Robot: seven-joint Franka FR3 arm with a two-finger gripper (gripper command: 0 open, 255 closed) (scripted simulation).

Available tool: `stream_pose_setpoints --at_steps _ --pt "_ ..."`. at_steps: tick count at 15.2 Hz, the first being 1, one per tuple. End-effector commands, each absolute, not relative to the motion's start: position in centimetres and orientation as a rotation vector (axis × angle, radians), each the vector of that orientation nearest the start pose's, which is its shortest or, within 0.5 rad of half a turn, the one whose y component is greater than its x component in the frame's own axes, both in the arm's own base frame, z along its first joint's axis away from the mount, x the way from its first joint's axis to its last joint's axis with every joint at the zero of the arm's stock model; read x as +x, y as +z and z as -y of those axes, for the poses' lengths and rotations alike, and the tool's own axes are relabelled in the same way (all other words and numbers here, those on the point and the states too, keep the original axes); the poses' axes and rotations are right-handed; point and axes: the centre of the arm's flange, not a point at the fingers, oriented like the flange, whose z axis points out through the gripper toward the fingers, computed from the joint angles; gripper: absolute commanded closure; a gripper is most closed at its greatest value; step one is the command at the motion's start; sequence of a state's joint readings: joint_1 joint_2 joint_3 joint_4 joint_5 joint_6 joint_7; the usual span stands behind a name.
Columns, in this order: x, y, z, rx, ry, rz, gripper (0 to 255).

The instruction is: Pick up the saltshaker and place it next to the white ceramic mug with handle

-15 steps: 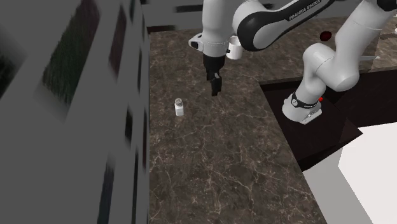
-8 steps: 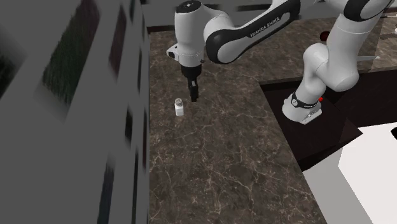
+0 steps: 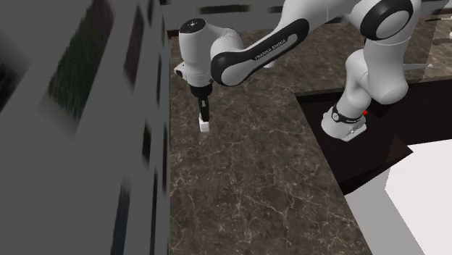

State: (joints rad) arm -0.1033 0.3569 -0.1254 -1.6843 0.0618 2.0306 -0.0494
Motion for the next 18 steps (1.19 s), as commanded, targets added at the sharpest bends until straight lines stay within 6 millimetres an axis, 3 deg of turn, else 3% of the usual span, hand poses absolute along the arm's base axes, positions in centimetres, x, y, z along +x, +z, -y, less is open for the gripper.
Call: stream_pose_setpoints --at_steps 1,4,12,13,18 --pt "64.1 38.3 13.9 -3.114 0.008 -0.311 0" --pt "64.1 36.9 13.9 -3.114 0.008 -0.311 0" --pt "64.1 36.9 13.9 -3.114 0.008 -0.311 0" --pt "64.1 36.9 13.9 -3.114 0.008 -0.311 255" --pt "64.1 36.9 13.9 -3.114 0.008 -0.311 255"
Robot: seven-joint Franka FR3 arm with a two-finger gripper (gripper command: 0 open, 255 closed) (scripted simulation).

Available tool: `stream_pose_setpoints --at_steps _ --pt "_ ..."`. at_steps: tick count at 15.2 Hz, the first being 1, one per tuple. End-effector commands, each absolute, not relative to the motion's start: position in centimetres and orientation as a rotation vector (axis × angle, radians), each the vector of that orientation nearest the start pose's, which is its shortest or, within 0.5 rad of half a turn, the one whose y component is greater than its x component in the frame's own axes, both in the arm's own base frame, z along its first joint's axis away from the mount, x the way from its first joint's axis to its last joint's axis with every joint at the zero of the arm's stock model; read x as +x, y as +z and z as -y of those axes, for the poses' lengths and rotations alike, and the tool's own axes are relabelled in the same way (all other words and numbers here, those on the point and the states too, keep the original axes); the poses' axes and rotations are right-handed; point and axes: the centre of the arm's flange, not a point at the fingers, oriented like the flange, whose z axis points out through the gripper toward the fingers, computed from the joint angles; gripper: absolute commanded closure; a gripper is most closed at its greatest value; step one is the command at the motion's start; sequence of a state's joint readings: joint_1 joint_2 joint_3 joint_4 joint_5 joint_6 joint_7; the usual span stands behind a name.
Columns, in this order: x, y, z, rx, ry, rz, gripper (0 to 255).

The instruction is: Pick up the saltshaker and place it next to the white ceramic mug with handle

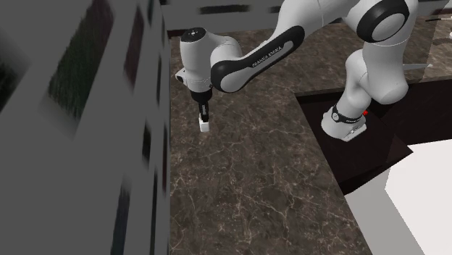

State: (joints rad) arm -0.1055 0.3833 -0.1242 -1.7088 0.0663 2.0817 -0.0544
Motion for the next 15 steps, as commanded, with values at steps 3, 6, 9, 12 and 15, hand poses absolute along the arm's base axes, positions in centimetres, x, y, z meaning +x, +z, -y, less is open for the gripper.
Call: stream_pose_setpoints --at_steps 3,6,9,12,15 --pt "64.1 36.9 13.9 -3.114 0.008 -0.311 255" --pt "64.1 38.0 13.9 -3.114 0.008 -0.311 255" --pt "64.1 39.6 13.9 -3.114 0.008 -0.311 255" --pt "64.1 41.1 13.9 -3.114 0.008 -0.311 255" --pt "64.1 42.7 13.9 -3.114 0.008 -0.311 255"
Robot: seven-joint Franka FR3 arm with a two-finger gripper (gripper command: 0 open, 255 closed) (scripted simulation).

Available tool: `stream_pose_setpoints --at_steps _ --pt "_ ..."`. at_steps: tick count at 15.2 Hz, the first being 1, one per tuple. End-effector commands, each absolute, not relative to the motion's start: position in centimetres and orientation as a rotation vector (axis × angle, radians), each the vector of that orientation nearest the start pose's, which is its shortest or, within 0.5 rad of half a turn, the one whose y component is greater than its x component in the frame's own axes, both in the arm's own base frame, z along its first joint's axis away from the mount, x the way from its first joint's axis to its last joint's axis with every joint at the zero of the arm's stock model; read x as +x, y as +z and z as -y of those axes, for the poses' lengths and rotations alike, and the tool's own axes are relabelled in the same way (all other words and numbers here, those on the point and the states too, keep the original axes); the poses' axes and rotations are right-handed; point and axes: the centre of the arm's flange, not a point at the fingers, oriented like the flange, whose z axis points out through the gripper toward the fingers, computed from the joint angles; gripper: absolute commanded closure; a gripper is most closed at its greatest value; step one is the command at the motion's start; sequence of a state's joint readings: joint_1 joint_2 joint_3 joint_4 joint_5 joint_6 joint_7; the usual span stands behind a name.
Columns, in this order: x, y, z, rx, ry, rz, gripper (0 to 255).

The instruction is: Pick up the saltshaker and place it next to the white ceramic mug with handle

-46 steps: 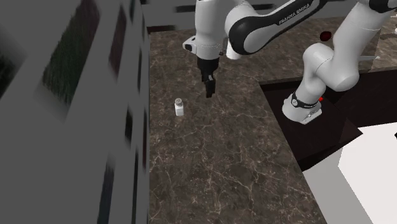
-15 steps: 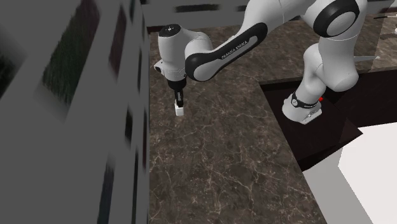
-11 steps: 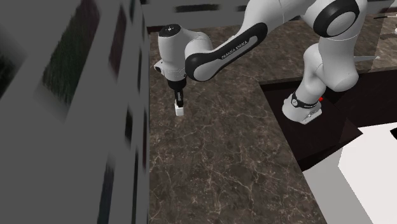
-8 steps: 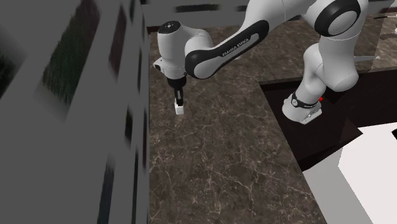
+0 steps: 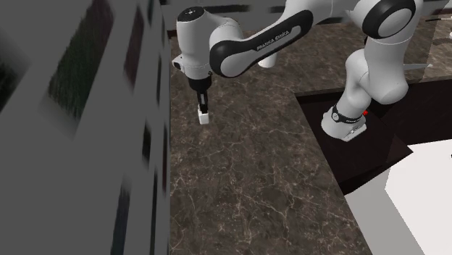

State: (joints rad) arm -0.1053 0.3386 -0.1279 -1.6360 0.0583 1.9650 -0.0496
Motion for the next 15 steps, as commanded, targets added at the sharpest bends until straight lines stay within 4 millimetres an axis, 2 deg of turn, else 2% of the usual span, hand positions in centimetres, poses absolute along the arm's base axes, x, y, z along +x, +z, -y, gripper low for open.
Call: stream_pose_setpoints --at_steps 1,15 --pt "64.1 43.3 13.9 -3.114 0.008 -0.311 255" --pt "64.1 50.7 13.9 -3.114 0.008 -0.311 255"
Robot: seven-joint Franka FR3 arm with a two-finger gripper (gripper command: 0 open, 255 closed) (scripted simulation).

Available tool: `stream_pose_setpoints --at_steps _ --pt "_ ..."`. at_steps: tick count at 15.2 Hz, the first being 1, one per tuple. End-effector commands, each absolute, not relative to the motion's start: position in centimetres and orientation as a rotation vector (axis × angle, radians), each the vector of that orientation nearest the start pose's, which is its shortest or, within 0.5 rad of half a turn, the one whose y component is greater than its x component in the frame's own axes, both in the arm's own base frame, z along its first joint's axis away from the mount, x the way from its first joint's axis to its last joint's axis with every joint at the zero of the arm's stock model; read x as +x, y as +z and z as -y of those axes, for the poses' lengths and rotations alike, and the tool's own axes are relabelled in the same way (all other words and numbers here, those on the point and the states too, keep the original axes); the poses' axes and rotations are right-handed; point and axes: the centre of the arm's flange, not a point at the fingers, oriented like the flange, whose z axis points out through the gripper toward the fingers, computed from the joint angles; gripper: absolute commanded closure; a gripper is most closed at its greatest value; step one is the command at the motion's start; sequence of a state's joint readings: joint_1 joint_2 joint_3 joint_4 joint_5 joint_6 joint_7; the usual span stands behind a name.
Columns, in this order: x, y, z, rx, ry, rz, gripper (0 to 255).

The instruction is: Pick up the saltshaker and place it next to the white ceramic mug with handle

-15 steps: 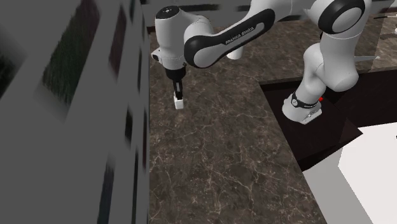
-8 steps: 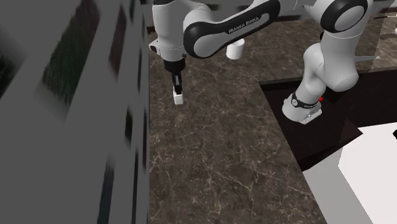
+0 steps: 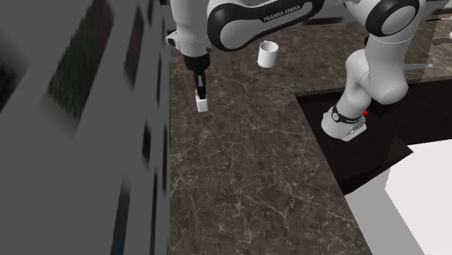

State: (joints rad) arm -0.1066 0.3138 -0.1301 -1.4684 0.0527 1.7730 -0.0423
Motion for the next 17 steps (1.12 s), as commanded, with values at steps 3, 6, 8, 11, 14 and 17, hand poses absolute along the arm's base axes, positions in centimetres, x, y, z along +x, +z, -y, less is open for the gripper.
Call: stream_pose_setpoints --at_steps 3,6,8,11,14,17 --pt "64.1 52.2 13.9 -3.114 0.008 -0.311 255" --pt "64.1 53.8 13.9 -3.114 0.008 -0.311 255" --pt "63.2 54.2 14.8 -3.114 0.008 -0.311 255" --pt "60.5 54.2 17.7 -3.114 0.008 -0.311 255" --pt "57.8 54.2 20.6 -3.114 0.008 -0.311 255" --pt "55.0 54.2 23.5 -3.114 0.008 -0.311 255"
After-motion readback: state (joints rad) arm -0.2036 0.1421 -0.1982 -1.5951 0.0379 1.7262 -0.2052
